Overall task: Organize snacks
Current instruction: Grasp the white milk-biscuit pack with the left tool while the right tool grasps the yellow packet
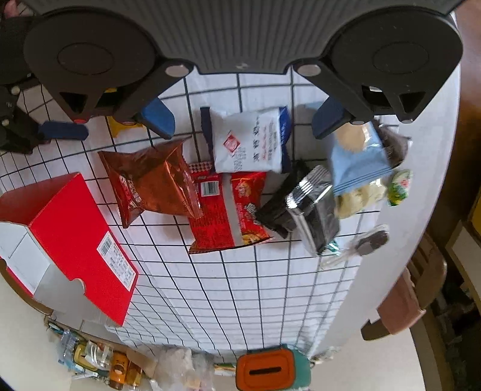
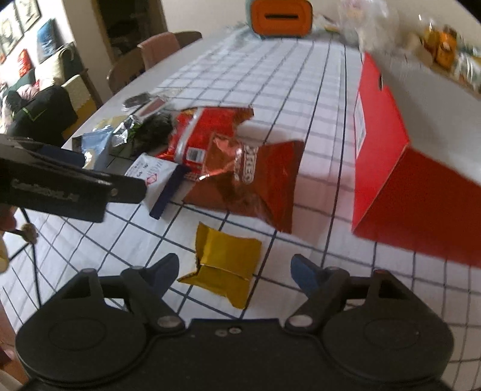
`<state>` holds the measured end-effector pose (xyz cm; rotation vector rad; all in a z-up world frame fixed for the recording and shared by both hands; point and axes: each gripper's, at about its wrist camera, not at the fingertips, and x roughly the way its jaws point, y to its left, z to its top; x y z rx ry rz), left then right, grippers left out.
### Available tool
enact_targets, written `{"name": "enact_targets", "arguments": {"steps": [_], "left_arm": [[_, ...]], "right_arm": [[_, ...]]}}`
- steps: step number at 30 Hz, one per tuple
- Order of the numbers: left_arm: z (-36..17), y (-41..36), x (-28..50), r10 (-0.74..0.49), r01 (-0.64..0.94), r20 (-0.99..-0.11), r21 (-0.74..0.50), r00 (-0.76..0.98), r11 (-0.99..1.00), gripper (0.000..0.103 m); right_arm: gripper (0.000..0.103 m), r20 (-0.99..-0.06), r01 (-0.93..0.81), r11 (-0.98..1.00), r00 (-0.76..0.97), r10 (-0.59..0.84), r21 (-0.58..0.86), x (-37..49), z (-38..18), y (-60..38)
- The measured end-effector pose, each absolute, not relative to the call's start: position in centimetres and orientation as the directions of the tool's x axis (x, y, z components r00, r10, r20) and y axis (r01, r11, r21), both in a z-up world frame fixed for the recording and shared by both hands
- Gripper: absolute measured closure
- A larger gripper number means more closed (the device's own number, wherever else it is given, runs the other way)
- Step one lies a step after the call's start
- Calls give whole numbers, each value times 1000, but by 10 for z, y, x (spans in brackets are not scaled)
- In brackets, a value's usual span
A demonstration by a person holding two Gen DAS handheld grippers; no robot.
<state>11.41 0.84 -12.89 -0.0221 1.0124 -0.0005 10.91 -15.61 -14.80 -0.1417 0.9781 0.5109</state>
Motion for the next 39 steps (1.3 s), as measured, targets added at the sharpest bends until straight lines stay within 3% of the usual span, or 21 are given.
{"name": "enact_targets", "arguments": {"steps": [12,28,39], "left_arm": [[-158,14,144,24,-48,-889,2,457,999,13],[-163,16,144,28,-52,-887,4,462,999,40],[-160,19,133,21,-36,-880,4,475,999,44]], "right_arm": [[36,-838,-493,867,444,318,68,111,-156,-147],[66,-820,-492,871,495,287,8,106,-156,-142],[68,-809,-437,899,523,267,14,98,-153,-146]]}}
